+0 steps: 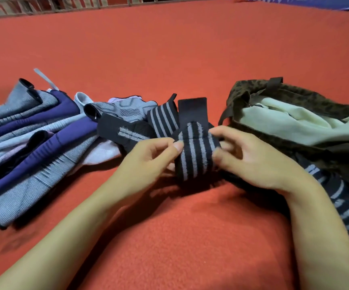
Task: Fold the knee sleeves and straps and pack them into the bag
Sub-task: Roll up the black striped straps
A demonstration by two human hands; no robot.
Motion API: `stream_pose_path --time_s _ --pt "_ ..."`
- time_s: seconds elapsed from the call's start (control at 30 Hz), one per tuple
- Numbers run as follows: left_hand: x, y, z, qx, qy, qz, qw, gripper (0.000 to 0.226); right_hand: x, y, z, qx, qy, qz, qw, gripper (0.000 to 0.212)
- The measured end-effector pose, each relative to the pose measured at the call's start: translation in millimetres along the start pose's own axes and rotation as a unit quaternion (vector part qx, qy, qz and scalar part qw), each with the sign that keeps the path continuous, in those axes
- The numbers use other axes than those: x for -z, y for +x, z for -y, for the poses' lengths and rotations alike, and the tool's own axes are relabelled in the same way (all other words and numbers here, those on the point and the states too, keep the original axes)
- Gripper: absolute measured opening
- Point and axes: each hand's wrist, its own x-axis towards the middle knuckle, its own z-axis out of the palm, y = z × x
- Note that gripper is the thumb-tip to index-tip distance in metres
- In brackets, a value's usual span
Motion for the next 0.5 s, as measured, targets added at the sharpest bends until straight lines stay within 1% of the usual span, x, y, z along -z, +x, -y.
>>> stream_pose_path --time_s 0.03,0.07,0.13,0.2,0.23,0.27,0.33,0.37,0.43,0.47,0.5 --pt "-1.0 -0.9 -3.4 0.019 -0.058 0.009 0.998 0.049 0.4 -0.2 0.4 0.002 -0.018 0.026 0.999 0.052" --pt "-1.7 -1.8 -6.1 0.027 -0.095 0.019 0.995 0.048 -1.3 0.5 0.6 0.008 -0.059 0.036 0.998 0.048" --pt "-0.1 -1.7 -6.5 0.018 -0.101 0.036 0.994 0.049 -7.8 2.4 -0.8 0.031 -0.118 0.035 0.992 0.038" --pt "5.2 -1.0 -5.9 0.008 -0.087 0.043 0.995 0.052 -11.0 2.3 -1.9 0.062 -0.095 -0.012 0.993 0.028" --pt "9.1 -0.3 -4.5 -0.001 -0.061 0.042 0.997 0.051 -9.6 1.0 -4.8 0.060 -0.056 -0.046 0.996 0.024" --pt "12.9 0.8 -1.6 -0.013 -0.016 0.040 0.999 0.049 -7.8 -0.9 -5.8 0.051 0.006 -0.074 0.996 0.021" --pt "19.6 2.7 10.3 -0.038 0.122 0.049 0.991 0.041 -4.8 -3.0 -5.9 0.047 0.148 -0.107 0.982 0.017" --pt "22.8 3.6 18.6 -0.044 0.185 0.061 0.980 0.039 -4.3 -4.2 -4.8 0.062 0.223 -0.117 0.966 0.021" --pt "27.0 4.9 32.7 -0.050 0.258 0.084 0.961 0.040 -3.4 -7.2 0.0 0.096 0.383 -0.115 0.912 0.030" --pt "28.6 5.5 37.8 -0.053 0.270 0.086 0.958 0.041 -2.8 -8.5 3.3 0.122 0.427 -0.112 0.889 0.031" --pt "30.0 5.3 40.7 -0.057 0.275 0.079 0.956 0.041 -1.9 -9.8 5.0 0.151 0.447 -0.117 0.874 0.029"
